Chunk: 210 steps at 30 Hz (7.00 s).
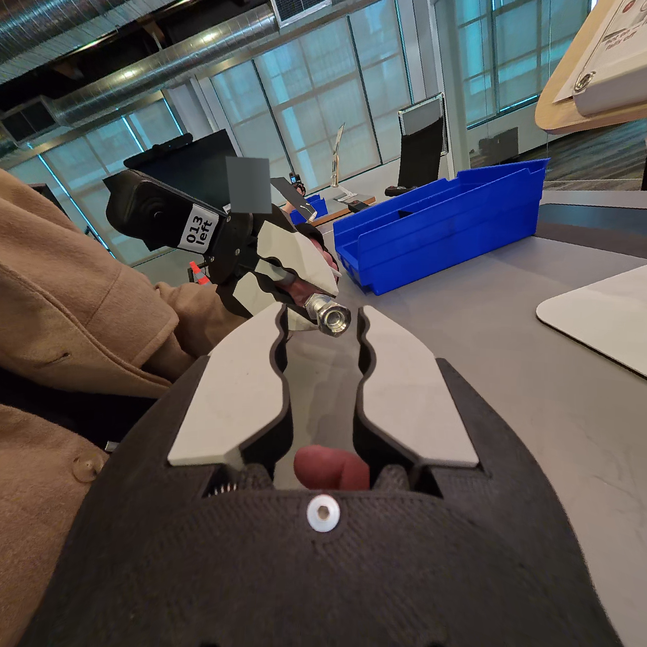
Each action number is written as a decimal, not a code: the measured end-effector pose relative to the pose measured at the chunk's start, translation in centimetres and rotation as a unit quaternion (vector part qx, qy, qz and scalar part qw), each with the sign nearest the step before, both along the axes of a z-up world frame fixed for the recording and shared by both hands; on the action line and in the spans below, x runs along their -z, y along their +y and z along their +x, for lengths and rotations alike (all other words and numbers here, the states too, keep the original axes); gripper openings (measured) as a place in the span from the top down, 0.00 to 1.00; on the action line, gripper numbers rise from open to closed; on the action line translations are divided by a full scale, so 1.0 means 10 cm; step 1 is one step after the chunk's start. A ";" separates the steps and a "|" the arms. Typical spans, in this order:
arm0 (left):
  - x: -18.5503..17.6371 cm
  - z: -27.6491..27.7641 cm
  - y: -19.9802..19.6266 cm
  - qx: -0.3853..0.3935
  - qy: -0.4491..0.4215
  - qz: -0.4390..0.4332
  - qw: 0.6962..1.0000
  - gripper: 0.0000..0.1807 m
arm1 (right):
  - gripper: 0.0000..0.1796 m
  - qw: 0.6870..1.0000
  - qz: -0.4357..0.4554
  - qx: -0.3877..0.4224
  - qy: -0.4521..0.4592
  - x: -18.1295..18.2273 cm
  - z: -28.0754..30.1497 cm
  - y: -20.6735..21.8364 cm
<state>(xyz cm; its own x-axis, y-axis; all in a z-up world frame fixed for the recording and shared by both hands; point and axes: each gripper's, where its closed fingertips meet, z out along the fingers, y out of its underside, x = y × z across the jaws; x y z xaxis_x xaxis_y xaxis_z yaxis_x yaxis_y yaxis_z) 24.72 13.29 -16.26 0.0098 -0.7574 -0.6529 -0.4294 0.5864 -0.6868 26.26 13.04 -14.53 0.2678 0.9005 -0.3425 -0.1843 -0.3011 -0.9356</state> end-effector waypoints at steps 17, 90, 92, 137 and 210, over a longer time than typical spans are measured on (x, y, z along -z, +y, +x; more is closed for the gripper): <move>-0.12 -0.03 0.00 0.011 -0.039 -0.045 0.998 0.90 | 0.76 1.000 0.020 0.001 -0.015 -0.01 0.05 0.00; -0.16 -0.01 -0.03 0.019 -0.058 -0.080 0.995 0.90 | 0.82 0.996 0.064 -0.037 -0.043 -0.05 0.01 -0.16; -0.15 0.00 -0.05 0.024 -0.054 -0.077 0.995 0.90 | 0.73 0.998 0.053 -0.019 -0.040 -0.05 0.03 -0.10; -0.16 0.01 -0.07 0.025 -0.059 -0.088 0.994 0.90 | 0.72 0.998 0.042 -0.040 -0.015 -0.06 0.05 -0.11; -0.21 0.04 -0.08 0.033 -0.079 -0.117 0.989 0.90 | 0.90 0.992 0.060 -0.108 -0.014 -0.08 -0.02 -0.35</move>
<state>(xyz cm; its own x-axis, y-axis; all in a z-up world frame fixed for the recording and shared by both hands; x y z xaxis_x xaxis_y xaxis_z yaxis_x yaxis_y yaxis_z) 25.12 12.44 -14.20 0.0424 -0.8900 -0.4540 -0.2717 0.4270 -0.8625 26.04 9.58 -13.69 0.0718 0.9716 -0.2256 -0.1016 -0.2179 -0.9707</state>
